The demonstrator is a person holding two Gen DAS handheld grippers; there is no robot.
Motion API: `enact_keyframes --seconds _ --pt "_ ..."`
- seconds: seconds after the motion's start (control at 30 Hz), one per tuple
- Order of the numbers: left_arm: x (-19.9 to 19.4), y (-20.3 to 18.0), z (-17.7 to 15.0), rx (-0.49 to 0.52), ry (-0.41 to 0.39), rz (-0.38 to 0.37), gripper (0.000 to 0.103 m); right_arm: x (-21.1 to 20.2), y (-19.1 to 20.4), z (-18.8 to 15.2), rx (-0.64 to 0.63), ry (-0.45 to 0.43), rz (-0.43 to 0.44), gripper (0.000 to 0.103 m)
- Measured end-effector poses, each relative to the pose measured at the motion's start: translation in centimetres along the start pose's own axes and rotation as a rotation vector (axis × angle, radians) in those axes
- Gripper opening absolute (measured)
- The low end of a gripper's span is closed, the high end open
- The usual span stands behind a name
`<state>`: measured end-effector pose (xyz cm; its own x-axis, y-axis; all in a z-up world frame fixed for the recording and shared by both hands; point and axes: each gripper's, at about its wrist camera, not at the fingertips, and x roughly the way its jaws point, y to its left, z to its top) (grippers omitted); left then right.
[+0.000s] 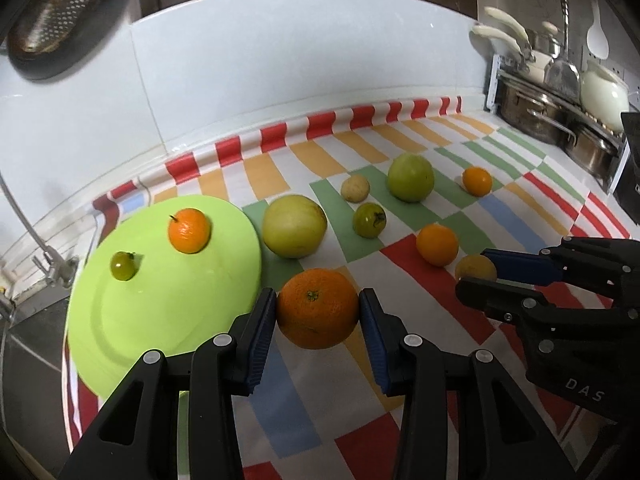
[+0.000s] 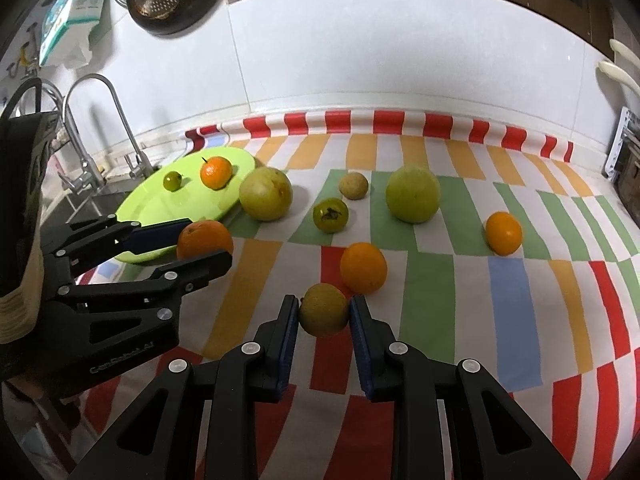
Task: Organize fruits
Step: 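Grasp a small yellow fruit with the right tool while the left tool grasps a mandarin, then carry the yellow fruit and mandarin over the green plate with both tools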
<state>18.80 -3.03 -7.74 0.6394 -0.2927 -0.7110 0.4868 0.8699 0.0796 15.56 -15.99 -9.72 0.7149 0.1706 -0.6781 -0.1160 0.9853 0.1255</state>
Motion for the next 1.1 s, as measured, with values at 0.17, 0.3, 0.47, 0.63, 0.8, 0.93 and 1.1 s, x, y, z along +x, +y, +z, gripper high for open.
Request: enact_keyframes --seconds 0.17,0.3,0.47,0.63,0.8,0.93,1.1 --pt "-1.9 0.4 0.2 -0.030 -0.033 0.024 0.042 -1.2 0.7 0.6 -0.016 -0.035 0.013 0.027" --pt "-3.4 0.7 0.1 -0.053 -0.060 0.046 0.042 -2.4 1.4 1.0 -0.037 -0.070 0.020 0.027" --pt "-5.2 1.2 0.0 -0.085 -0.083 0.078 0.042 -3.6 2.2 1.6 -0.061 -0.102 0.035 0.027" --pt "-6.7 2.0 -0.3 -0.110 -0.104 0.115 0.042 -4.4 3.3 2.5 -0.092 -0.131 0.054 0.027" --pt "-8.1 3.1 -0.1 -0.132 -0.123 0.150 0.042 -5.1 4.5 3.3 -0.114 -0.166 0.080 0.027" --pt "-9.0 4.2 0.1 -0.153 -0.137 0.172 0.042 -5.5 5.6 4.2 -0.135 -0.196 0.100 0.027" --pt "-9.7 5.8 0.3 -0.170 -0.149 0.197 0.042 -5.7 7.0 5.5 -0.159 -0.230 0.122 0.027"
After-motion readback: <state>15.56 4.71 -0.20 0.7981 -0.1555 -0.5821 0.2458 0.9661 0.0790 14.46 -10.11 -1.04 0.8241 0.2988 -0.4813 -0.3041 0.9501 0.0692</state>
